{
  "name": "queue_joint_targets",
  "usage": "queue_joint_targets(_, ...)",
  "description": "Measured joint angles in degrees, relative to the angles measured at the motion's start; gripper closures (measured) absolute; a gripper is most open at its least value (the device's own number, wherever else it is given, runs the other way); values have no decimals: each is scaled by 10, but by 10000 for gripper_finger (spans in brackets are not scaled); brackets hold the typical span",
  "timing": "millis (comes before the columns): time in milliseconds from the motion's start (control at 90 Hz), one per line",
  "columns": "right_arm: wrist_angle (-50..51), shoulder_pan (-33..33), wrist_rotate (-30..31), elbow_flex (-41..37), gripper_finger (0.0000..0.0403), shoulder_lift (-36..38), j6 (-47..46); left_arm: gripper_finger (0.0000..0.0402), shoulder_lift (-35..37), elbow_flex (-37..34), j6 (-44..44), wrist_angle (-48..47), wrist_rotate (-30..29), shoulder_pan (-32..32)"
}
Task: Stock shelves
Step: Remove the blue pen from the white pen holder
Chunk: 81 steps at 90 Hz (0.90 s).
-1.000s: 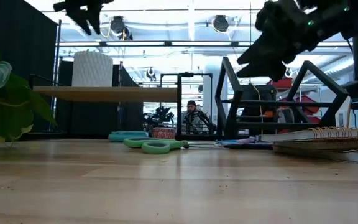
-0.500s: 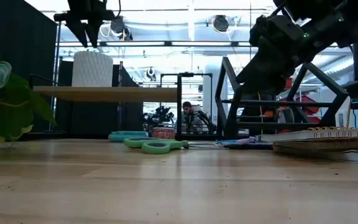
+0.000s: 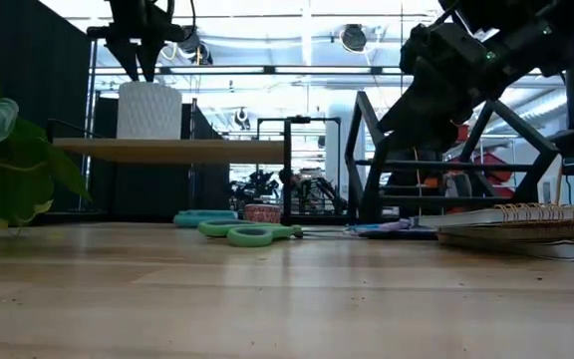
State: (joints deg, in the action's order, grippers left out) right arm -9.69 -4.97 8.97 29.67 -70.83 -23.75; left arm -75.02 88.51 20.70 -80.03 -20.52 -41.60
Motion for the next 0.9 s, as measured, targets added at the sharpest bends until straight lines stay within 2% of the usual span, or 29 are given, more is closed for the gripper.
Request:
queue_joint_targets(411, 0, 0, 0, 0, 163, 0, -2, 244, 0, 0, 14, -7, -10, 0)
queue_joint_targets(711, 0, 0, 0, 0, 163, 0, -7, 312, -1, 0, 13, -15, -10, 0)
queue_joint_targets(900, 0, 0, 0, 0, 163, 0, -7, 333, -1, -1, 9, -17, -12, 0)
